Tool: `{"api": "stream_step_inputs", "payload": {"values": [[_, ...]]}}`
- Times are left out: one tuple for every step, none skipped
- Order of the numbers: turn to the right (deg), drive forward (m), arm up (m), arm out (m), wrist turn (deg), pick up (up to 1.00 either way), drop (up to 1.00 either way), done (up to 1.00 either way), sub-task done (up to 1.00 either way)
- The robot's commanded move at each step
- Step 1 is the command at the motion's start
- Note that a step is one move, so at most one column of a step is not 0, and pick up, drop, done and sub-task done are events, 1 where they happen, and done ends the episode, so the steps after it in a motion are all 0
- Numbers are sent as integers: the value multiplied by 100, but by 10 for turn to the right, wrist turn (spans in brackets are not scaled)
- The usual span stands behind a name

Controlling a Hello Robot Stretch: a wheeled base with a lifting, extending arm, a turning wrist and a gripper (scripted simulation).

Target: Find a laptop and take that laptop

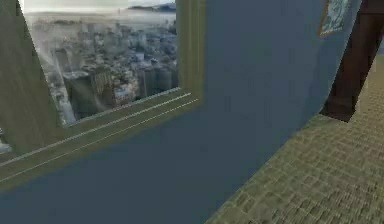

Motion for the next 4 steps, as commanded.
{"api": "stream_step_inputs", "payload": {"values": [[450, 0, 0, 0, 0, 0, 0, 0, 0], [0, 100, 0, 0, 0, 0, 0, 0, 0], [0, 100, 0, 0, 0, 0, 0, 0, 0], [0, 100, 0, 0, 0, 0, 0, 0, 0]]}}
